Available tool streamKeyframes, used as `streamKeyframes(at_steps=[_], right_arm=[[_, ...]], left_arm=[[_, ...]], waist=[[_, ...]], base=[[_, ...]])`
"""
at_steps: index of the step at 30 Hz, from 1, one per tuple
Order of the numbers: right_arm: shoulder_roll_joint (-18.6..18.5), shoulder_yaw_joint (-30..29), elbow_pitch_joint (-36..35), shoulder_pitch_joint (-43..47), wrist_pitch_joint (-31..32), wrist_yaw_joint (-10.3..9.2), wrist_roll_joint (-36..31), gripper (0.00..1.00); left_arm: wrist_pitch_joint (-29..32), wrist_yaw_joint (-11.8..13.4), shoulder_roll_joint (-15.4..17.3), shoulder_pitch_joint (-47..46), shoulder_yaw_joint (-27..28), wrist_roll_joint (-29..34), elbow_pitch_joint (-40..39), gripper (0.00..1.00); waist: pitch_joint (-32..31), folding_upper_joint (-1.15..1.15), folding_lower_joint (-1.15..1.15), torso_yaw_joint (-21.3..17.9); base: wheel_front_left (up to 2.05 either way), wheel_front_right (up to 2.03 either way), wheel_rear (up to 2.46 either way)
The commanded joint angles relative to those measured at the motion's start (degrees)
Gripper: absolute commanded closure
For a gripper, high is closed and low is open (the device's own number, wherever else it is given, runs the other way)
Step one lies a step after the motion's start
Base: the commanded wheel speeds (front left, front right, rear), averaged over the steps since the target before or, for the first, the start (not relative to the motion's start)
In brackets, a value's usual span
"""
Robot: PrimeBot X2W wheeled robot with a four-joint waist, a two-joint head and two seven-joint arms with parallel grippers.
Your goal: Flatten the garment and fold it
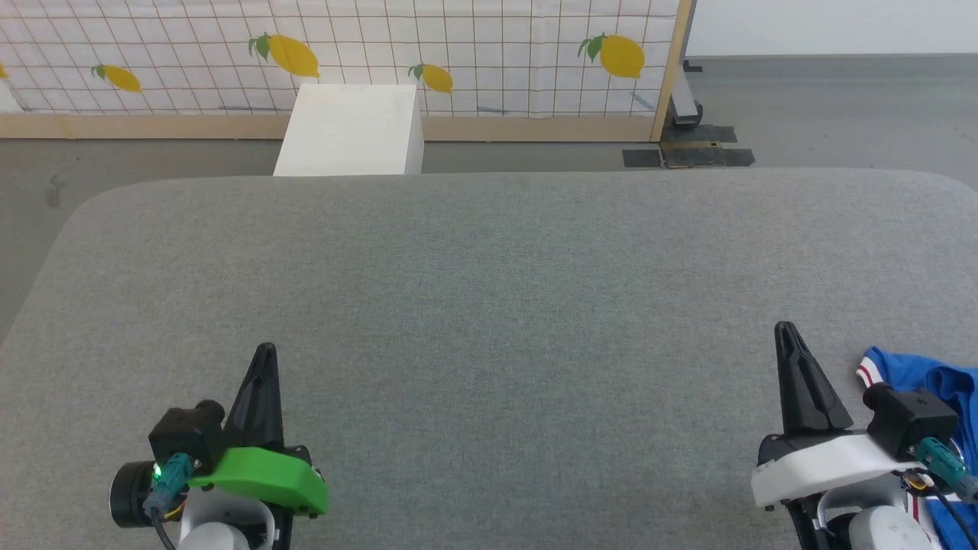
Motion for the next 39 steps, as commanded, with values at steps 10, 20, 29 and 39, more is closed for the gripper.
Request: streamKeyframes(at_steps=[10, 20, 29, 39], right_arm=[[0.0, 0.3, -1.2, 0.5, 1.3, -0.02, -1.5, 1.00], [0.0, 0.4, -2.0, 0.7, 2.5, -0.02, -2.5, 1.00], [0.0, 0.6, -2.7, 0.9, 3.5, -0.03, -3.4, 1.00], [0.0, 0.7, -3.5, 1.1, 4.7, -0.04, -4.4, 1.00]], left_arm=[[1.3, 0.6, -0.4, 0.6, -0.2, 1.6, -1.2, 1.00], [2.5, 0.9, -0.6, 0.9, -0.3, 2.5, -2.1, 1.00], [3.5, 1.1, -0.8, 1.1, -0.3, 3.3, -2.9, 1.00], [4.7, 1.4, -1.0, 1.4, -0.4, 4.1, -3.8, 1.00]], waist=[[0.0, 0.00, 0.00, 0.2], [-0.1, 0.00, 0.00, 0.4], [-0.1, 0.00, 0.00, 0.5], [-0.1, 0.00, 0.00, 0.7]], base=[[0.00, 0.00, 0.00], [0.00, 0.00, 0.00], [0.00, 0.00, 0.00], [0.00, 0.00, 0.00]])
